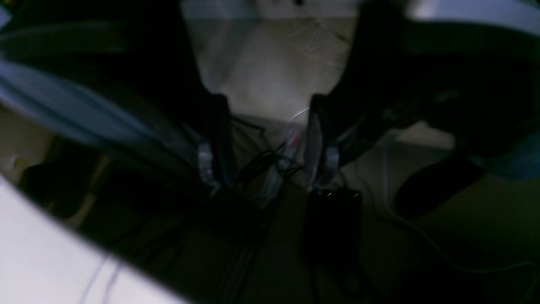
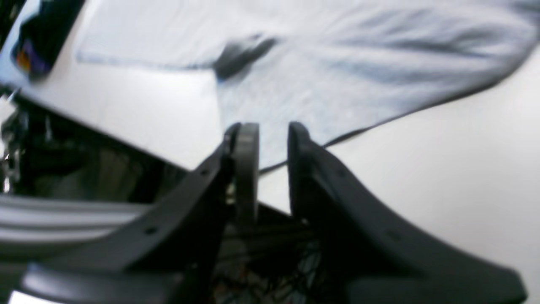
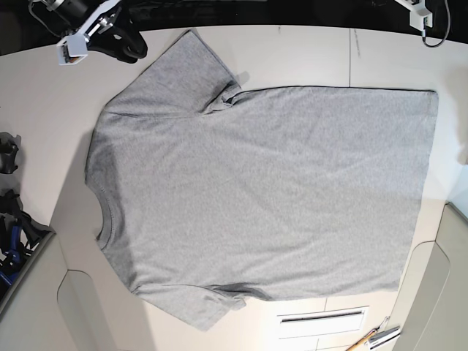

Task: Fold the T-shirt properly
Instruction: 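Move both grippers down to the shirt's shoulder corners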

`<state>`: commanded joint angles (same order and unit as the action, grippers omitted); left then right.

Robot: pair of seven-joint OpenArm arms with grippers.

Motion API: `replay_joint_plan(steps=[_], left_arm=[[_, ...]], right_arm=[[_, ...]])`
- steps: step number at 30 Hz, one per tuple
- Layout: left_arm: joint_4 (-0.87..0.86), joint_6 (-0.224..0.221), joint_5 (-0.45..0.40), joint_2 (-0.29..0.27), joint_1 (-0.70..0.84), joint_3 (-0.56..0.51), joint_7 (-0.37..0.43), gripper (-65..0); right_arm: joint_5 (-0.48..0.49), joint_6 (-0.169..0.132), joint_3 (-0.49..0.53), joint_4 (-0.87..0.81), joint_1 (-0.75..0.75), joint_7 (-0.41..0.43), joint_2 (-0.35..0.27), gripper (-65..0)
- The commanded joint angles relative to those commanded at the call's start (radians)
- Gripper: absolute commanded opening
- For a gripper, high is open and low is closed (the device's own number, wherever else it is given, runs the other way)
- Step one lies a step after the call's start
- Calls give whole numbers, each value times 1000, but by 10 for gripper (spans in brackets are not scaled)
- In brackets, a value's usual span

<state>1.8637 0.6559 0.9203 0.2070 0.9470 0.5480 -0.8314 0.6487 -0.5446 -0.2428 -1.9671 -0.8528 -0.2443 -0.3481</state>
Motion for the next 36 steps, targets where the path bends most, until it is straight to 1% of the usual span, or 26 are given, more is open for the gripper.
replay_joint_plan(steps=[1,2,4,5,6,7,8,10,11,14,15,19,20,22,23,24,25,27,30,32,36], left_arm=[[14,14,15,7,-2,14,0,-333],[26,15,25,13,-3,26,2,-333],[45,14,29,27,-8,42,9,-333],[49,15,30,33,-11,48,12,-333],[49,16,33,40,-16,50,13,-330],[49,28,34,47,-19,50,19,-308],[49,37,34,55,-19,50,30,-272],[49,37,33,72,-19,50,69,-205],[49,37,33,82,-19,50,88,-198],[49,37,5,116,-26,50,159,-198],[49,36,-5,128,-39,50,167,-198],[49,-18,-28,166,-104,50,168,-198],[49,-22,-32,172,-120,50,168,-198],[48,-45,-69,180,-156,50,169,-198],[47,-48,-86,185,-171,50,167,-197],[45,-58,-92,190,-184,50,165,-198],[44,-70,-95,193,-197,51,164,-198],[33,-70,-111,193,-221,68,162,-197],[-16,-70,-116,201,-269,121,162,-197],[-72,-70,-104,223,-301,142,163,-197],[-211,-69,-102,269,-368,143,181,-197]], right_arm=[[5,11,-16,0,5,0,5,-463],[6,35,-24,2,16,-8,5,-428],[5,98,-28,11,47,-52,5,-368],[5,130,-28,19,65,-77,6,-346],[5,156,-28,31,84,-98,6,-332],[5,169,-28,43,102,-110,8,-331],[5,172,-28,54,119,-124,14,-331],[7,172,-27,72,147,-159,23,-330],[7,174,-27,80,156,-180,25,-331],[6,175,-27,112,163,-190,28,-331],[6,175,-27,122,168,-190,30,-330],[6,169,-27,148,176,-191,36,-330],[6,164,-27,153,177,-191,35,-330],[6,164,-27,159,177,-190,35,-330],[5,164,-27,160,177,-190,35,-330],[5,164,-27,161,176,-190,35,-322],[5,164,-27,161,176,-191,36,-298],[2,164,-27,165,177,-192,39,-257],[2,164,-27,165,177,-195,51,-253],[-2,164,-27,165,177,-194,61,-253],[-5,169,-27,165,177,-194,66,-253]])
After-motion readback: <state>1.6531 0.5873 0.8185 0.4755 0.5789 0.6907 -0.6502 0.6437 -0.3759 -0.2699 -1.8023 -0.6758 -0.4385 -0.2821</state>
